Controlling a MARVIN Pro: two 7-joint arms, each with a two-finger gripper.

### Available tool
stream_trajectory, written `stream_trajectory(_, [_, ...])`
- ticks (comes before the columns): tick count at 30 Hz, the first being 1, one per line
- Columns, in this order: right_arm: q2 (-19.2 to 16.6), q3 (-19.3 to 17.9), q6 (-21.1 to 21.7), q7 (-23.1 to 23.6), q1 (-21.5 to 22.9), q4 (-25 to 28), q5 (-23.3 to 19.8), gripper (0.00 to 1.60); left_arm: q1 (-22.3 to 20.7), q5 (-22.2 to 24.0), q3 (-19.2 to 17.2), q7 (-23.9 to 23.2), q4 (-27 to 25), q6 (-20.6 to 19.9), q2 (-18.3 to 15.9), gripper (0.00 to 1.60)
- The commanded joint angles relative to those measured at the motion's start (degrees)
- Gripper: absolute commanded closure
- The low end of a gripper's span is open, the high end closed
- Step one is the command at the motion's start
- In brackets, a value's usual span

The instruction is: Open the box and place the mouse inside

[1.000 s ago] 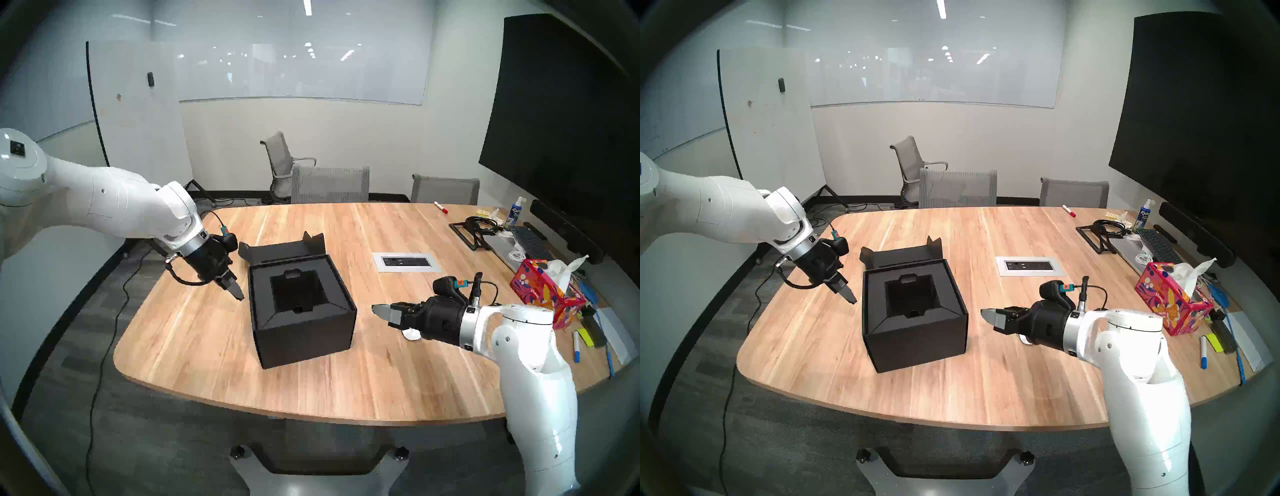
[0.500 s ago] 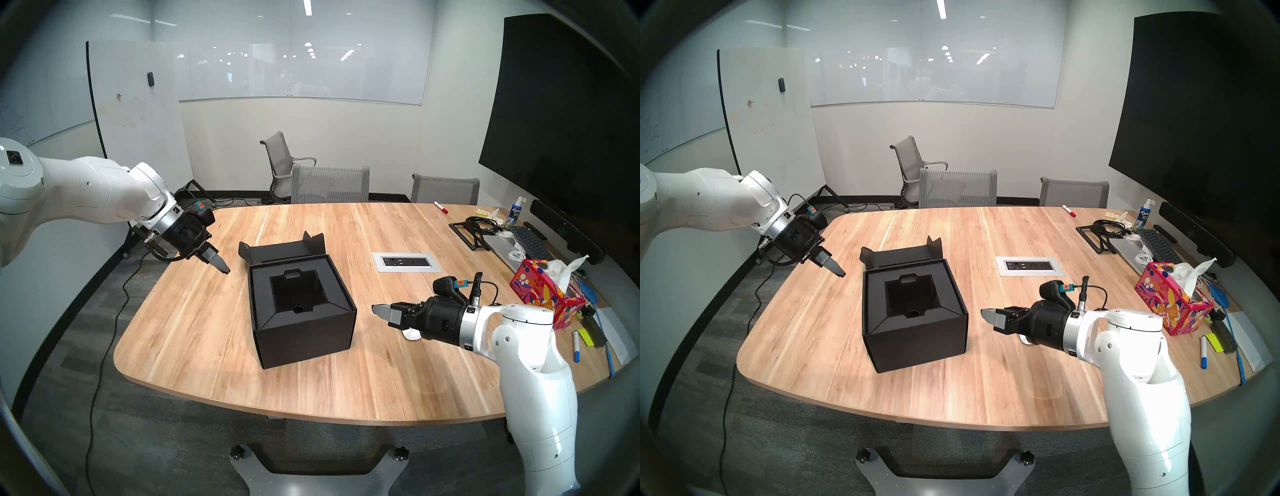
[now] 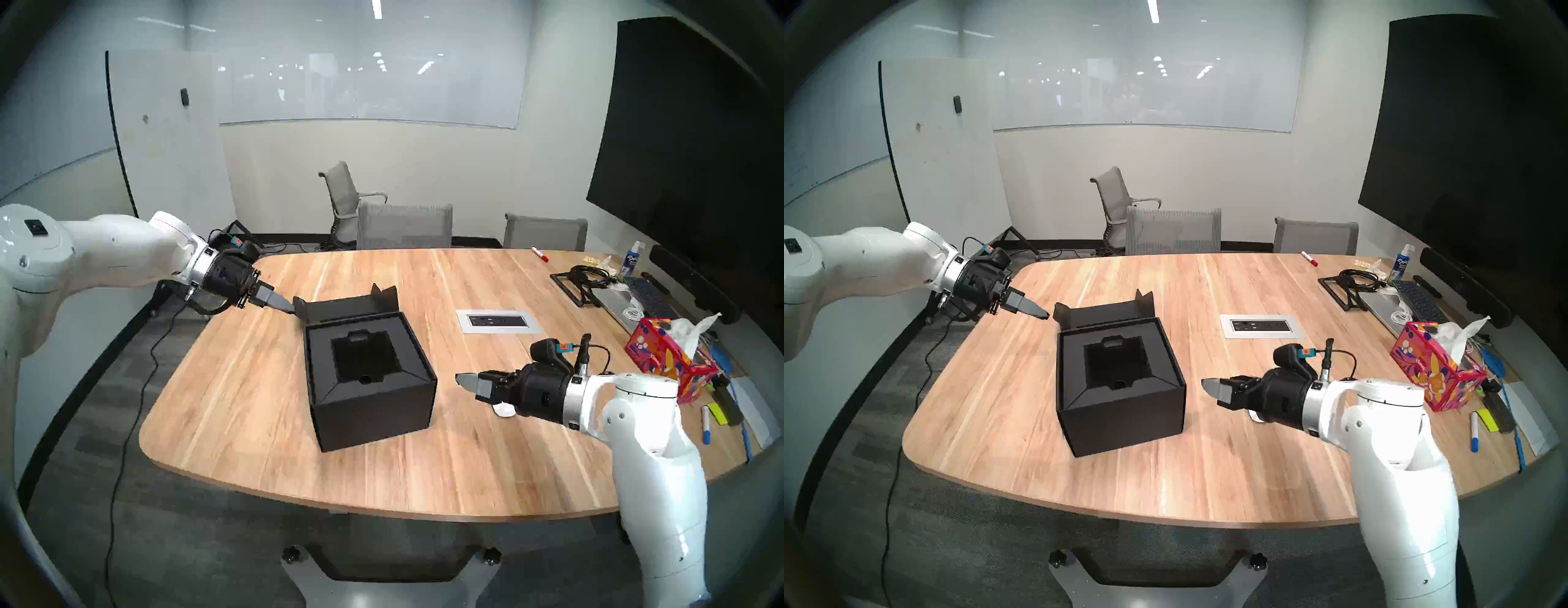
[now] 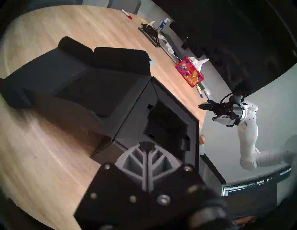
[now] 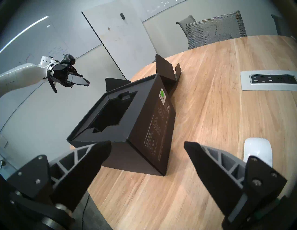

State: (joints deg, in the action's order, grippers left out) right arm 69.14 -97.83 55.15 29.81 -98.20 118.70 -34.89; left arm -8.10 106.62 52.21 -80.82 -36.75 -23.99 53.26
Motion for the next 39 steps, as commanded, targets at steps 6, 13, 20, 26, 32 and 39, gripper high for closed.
stream_trajectory(6, [-0.1,0.1,-0.1,0.0,0.4,1.1,-0.1,0.00,2.8,1.1,-4.4,-4.2,6.8,8.0,2.2,1.60])
stream_trajectory(13, [-0.2,0.1,-0.1,0.0,0.4,1.0,-0.1,0.00,3.6,1.0,-6.2,-4.2,9.4,11.8,3.2,1.60])
stream_trajectory(20, [-0.1,0.1,-0.1,0.0,0.4,1.1,-0.1,0.00,3.3,-1.8,-4.9,-4.2,12.0,12.1,4.6,1.60])
stream_trajectory(26, [-0.1,0.1,-0.1,-0.1,0.4,1.1,-0.1,0.00,3.2,-4.0,-3.9,-4.2,13.5,10.2,5.7,1.60])
stream_trajectory(32, [-0.1,0.1,-0.1,-0.1,0.4,1.1,-0.1,0.00,3.2,-4.9,-3.9,-4.2,13.6,8.8,5.7,1.60])
stream_trajectory(39, [-0.1,0.1,-0.1,-0.1,0.4,1.1,-0.1,0.00,2.8,-6.1,-4.3,-4.2,13.5,8.1,5.6,1.60])
